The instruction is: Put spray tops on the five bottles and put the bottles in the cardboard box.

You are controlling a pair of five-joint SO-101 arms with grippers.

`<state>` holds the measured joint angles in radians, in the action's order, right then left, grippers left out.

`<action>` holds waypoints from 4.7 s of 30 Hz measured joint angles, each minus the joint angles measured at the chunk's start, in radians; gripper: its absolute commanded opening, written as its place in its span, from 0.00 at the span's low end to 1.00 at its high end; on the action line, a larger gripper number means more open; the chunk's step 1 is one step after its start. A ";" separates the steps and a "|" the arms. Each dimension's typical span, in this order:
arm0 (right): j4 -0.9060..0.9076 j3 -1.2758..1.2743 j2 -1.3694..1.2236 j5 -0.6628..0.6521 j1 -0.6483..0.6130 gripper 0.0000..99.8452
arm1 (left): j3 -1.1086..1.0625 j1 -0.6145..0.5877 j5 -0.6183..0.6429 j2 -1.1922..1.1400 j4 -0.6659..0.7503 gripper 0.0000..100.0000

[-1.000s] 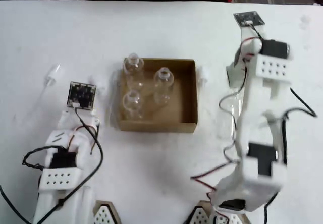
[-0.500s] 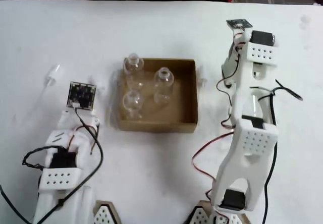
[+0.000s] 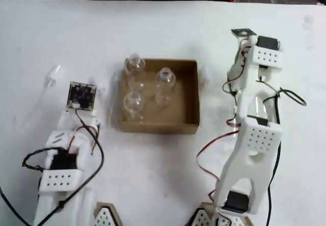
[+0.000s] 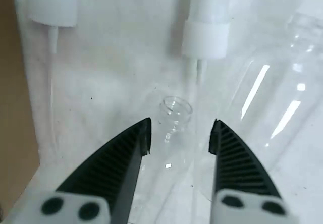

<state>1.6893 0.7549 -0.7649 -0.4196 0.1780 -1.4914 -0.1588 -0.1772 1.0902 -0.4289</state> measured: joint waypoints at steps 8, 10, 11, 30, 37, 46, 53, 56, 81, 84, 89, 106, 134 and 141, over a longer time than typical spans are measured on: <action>0.000 0.000 -0.074 0.000 -0.003 0.16 | 0.000 0.000 0.000 0.000 0.000 0.03; 0.000 0.000 -0.078 0.000 -0.003 0.14 | 0.000 0.000 0.000 0.000 0.000 0.03; 0.000 0.000 -0.078 0.000 -0.003 0.11 | 0.000 0.000 0.000 0.000 0.000 0.03; 0.005 0.021 -0.078 0.000 -0.003 0.15 | 0.000 0.000 0.000 0.000 0.000 0.03; 0.005 0.021 -0.078 0.000 -0.003 0.15 | 0.000 0.000 0.000 0.000 0.000 0.03; 0.008 0.021 -0.066 0.002 -0.003 0.04 | 0.000 0.000 0.000 0.000 0.000 0.03; 0.009 0.021 0.037 0.000 -0.003 0.02 | 0.000 0.000 0.000 0.000 0.000 0.03; 0.009 0.021 0.155 0.000 -0.003 0.02 | 0.000 0.000 0.000 0.000 0.000 0.03; -0.252 -0.608 1.209 0.279 -0.301 0.02 | 0.000 0.000 0.000 0.000 0.000 0.03; -0.394 -0.764 1.275 0.253 -0.325 0.02 | 0.000 0.000 0.000 0.000 0.000 0.03; -0.689 -1.025 1.387 0.230 -0.356 0.02 | 0.000 0.000 0.000 0.000 0.000 0.03; -1.603 -1.599 1.448 0.230 -0.440 0.02 | 0.000 0.000 0.000 0.000 0.000 0.03; -1.976 -1.648 1.085 0.227 -0.394 0.02 | 0.000 0.000 0.000 0.000 0.000 0.03; -2.035 -1.648 0.979 0.227 -0.381 0.02 | 0.000 0.000 0.000 0.000 0.000 0.03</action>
<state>-0.3452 -0.8930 0.2140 -0.1926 -0.2025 -1.4914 -0.1588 -0.1772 1.0902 -0.4289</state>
